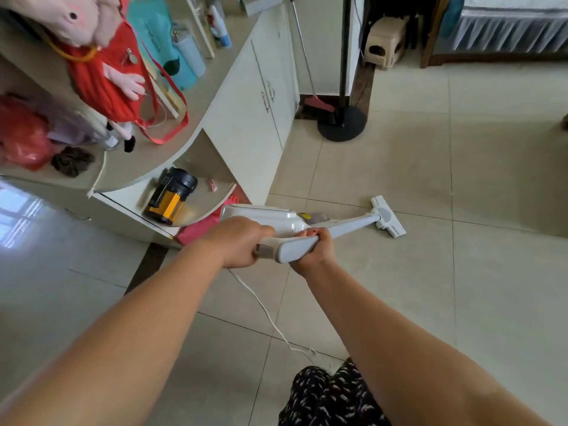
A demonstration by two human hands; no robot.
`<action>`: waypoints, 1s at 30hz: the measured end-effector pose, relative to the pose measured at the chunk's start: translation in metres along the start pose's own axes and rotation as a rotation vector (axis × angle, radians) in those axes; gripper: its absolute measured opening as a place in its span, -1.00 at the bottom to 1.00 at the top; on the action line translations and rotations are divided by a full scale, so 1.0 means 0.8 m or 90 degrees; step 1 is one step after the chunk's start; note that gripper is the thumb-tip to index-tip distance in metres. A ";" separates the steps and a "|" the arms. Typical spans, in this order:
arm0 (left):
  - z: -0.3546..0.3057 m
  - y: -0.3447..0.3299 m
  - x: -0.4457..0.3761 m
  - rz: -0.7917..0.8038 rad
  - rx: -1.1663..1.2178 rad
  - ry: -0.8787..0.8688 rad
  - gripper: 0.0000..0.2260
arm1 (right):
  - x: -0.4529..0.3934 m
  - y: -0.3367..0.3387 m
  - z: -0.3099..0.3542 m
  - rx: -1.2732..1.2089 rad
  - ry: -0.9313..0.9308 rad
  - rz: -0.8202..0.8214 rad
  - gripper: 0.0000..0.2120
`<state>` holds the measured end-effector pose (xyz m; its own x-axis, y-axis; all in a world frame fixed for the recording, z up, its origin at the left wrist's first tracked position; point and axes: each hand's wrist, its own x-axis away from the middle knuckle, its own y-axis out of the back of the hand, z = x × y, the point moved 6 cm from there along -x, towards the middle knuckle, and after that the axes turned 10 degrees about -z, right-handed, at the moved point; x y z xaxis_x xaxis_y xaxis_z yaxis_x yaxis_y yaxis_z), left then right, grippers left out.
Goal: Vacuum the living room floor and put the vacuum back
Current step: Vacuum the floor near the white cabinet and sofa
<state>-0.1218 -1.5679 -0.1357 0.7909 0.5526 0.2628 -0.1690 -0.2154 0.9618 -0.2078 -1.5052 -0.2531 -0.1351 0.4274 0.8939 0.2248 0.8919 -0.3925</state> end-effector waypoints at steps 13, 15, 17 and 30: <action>0.011 -0.035 0.024 -0.029 0.012 -0.001 -0.74 | 0.002 0.022 -0.023 -0.018 0.038 -0.021 -0.75; 0.007 -0.032 0.010 -0.034 0.010 -0.014 -0.72 | 0.001 0.017 -0.011 -0.045 0.038 -0.004 -0.75; -0.002 -0.028 -0.013 -0.040 0.002 -0.033 -0.72 | 0.002 0.010 0.011 -0.064 0.047 0.013 -0.75; -0.113 -0.004 -0.149 -0.044 -0.043 -0.102 -0.79 | 0.017 -0.017 0.180 -0.087 0.079 0.041 -0.75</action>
<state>-0.2686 -1.5604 -0.1629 0.8847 0.4276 0.1857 -0.1461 -0.1238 0.9815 -0.3513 -1.4901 -0.2664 0.0012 0.4538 0.8911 0.3595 0.8313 -0.4239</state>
